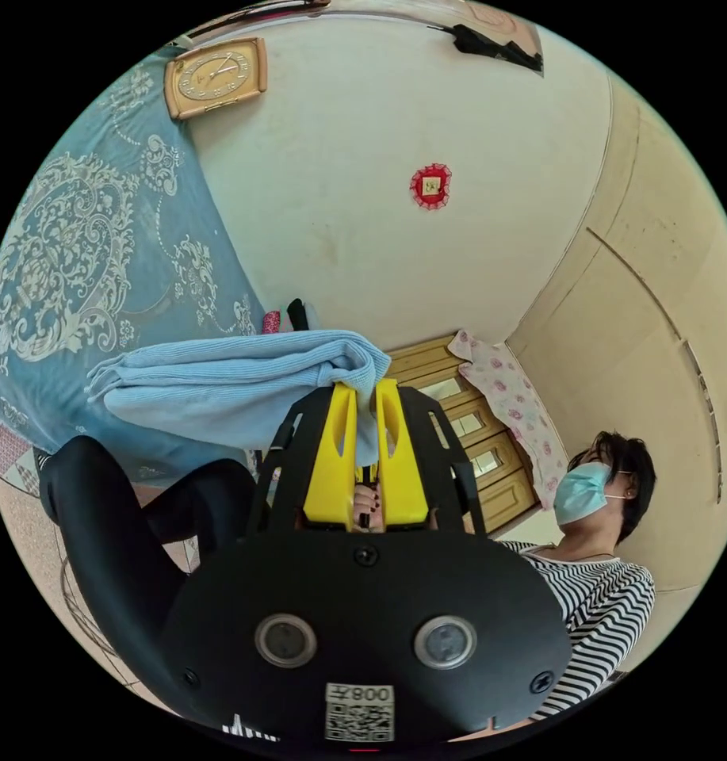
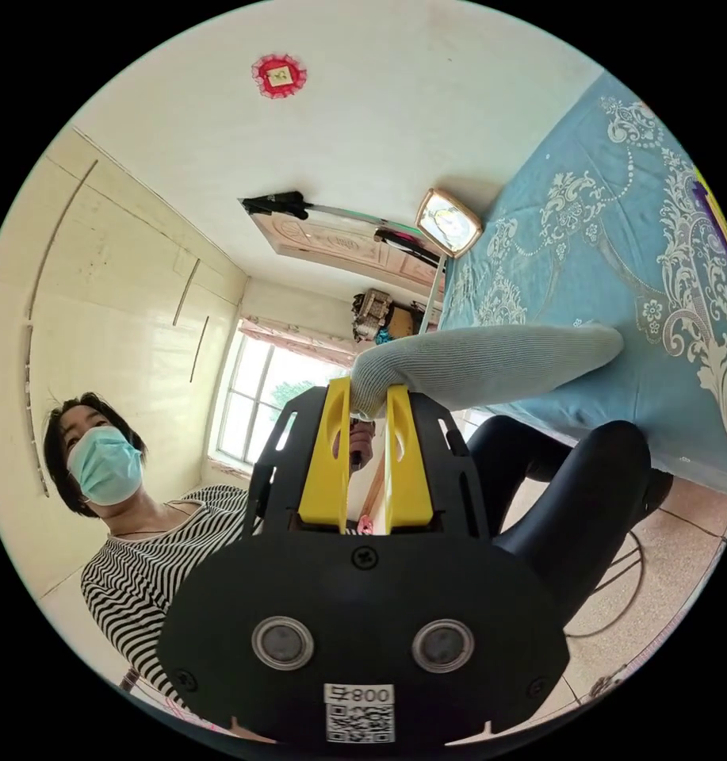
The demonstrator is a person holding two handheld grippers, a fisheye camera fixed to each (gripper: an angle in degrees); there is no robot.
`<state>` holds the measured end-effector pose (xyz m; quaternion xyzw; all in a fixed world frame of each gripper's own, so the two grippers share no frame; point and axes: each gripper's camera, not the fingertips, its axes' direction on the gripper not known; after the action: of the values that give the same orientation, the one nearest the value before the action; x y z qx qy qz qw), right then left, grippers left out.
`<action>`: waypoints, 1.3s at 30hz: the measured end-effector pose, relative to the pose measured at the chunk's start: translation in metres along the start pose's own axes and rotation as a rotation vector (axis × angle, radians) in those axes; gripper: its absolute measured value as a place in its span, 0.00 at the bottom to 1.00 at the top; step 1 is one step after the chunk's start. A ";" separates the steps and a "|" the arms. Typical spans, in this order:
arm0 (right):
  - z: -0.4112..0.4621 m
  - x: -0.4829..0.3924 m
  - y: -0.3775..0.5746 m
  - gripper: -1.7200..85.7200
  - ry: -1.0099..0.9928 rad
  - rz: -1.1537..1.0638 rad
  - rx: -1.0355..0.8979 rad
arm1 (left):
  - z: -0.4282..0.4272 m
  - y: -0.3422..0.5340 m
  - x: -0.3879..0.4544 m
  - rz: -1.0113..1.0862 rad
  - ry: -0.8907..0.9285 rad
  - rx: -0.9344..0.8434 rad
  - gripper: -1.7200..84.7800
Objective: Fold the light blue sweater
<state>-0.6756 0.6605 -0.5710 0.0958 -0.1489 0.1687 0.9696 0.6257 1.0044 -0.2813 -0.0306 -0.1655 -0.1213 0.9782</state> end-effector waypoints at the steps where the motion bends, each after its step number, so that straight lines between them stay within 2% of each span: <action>1: -0.011 -0.005 0.003 0.10 -0.002 -0.022 0.012 | 0.007 -0.004 0.014 0.011 0.007 -0.019 0.07; 11: -0.091 0.009 -0.012 0.10 -0.016 -0.090 0.075 | 0.079 -0.061 0.105 0.032 -0.015 -0.116 0.07; 17: -0.139 0.051 -0.066 0.10 -0.027 -0.066 0.088 | 0.137 -0.126 0.140 -0.007 -0.004 -0.131 0.07; 24: -0.188 0.082 -0.163 0.10 0.008 -0.020 0.014 | 0.196 -0.202 0.199 -0.059 -0.054 -0.138 0.07; 33: -0.277 0.063 -0.269 0.10 -0.068 0.017 -0.015 | 0.294 -0.291 0.367 -0.047 -0.069 -0.091 0.07; 39: -0.350 0.041 -0.325 0.10 -0.029 -0.006 -0.041 | 0.366 -0.346 0.457 -0.028 -0.056 -0.115 0.07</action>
<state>-0.4339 0.4549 -0.9298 0.0791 -0.1663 0.1610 0.9696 0.8430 0.6021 0.2227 -0.0879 -0.1859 -0.1436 0.9680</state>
